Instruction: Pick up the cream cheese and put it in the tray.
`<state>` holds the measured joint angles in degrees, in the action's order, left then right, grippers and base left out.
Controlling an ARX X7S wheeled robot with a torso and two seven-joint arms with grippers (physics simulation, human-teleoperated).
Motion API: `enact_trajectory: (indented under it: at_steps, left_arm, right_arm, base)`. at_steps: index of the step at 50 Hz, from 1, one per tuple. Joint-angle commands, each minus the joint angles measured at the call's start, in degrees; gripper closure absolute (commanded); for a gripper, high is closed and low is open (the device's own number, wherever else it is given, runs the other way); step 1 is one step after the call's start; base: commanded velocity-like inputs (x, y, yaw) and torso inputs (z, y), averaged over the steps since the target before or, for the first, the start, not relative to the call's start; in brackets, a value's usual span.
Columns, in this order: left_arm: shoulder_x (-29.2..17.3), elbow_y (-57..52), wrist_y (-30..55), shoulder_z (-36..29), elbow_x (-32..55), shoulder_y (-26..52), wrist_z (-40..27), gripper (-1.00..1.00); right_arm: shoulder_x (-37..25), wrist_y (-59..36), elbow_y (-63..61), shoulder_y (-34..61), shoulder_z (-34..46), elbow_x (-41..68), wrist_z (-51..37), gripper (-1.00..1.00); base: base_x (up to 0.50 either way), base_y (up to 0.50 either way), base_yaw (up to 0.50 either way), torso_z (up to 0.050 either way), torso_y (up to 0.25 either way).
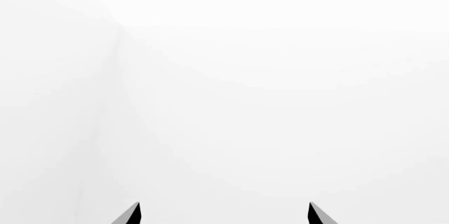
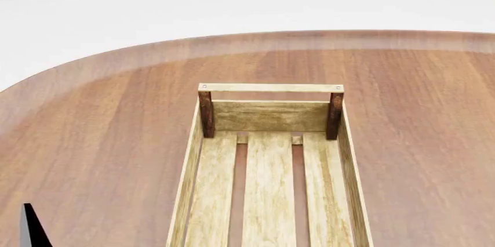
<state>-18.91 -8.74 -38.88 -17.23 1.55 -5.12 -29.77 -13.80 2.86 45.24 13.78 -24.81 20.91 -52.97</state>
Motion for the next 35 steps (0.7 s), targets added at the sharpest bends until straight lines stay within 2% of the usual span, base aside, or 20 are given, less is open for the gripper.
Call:
enact_trajectory:
  at_steps: [1, 3, 4, 6, 8, 15, 28, 35]
  left_arm:
    - [-0.1, -0.1, 0.1, -0.1, 0.0, -0.1, -0.3, -1.00]
    - [-0.1, -0.1, 0.0, -0.1, -0.1, 0.0, -0.3, -1.00]
    - [-0.1, 0.0, 0.0, -0.1, -0.1, 0.0, -0.3, -1.00]
    - [-0.1, 0.1, -0.1, -0.1, -0.1, 0.0, -0.4, -1.00]
    - [-0.1, 0.2, -0.1, -0.1, -0.2, 0.0, -0.4, -1.00]
    - [-0.1, 0.9, -0.5, -0.2, -0.1, 0.2, -0.5, -1.00]
    - [-0.3, 1.8, -1.1, -0.4, 0.1, 0.6, -0.6, -1.00]
    - [-0.3, 1.6, -1.0, -0.4, 0.2, 0.6, -0.8, -1.00]
  right_arm:
    - [-0.7, 3.2, 7.4, 2.7, 0.0, -0.6, 1.3, -1.00]
    - [-1.0, 4.0, 9.6, 3.6, 0.2, -0.5, 2.8, -1.00]
    - [-1.1, 4.3, 10.5, 3.9, 0.2, -0.3, 3.5, 1.00]
    - [-0.9, 5.7, 12.1, 4.5, -0.2, 0.7, 6.4, 1.00]
    - [-0.9, 5.8, 12.1, 4.6, 0.1, 0.1, 5.6, 1.00]
    - [0.1, 2.1, 2.7, 1.2, 0.5, 1.1, 5.3, 1.00]
    - [2.4, -4.9, -26.9, -9.9, 3.0, 1.0, 1.2, 1.00]
    - [2.8, -5.7, -35.3, -13.3, 3.8, 0.4, -0.1, 1.00]
  base:
    - [0.00, 0.00, 0.00, 0.000, 0.000]
    - [0.00, 0.00, 0.00, 0.000, 0.000]
    - [0.00, 0.00, 0.00, 0.000, 0.000]
    - [0.00, 0.00, 0.00, 0.000, 0.000]
    - [0.00, 0.00, 0.00, 0.000, 0.000]
    - [0.00, 0.00, 0.00, 0.000, 0.000]
    - [0.00, 0.00, 0.00, 0.000, 0.000]
    - [0.00, 0.00, 0.00, 0.000, 0.000]
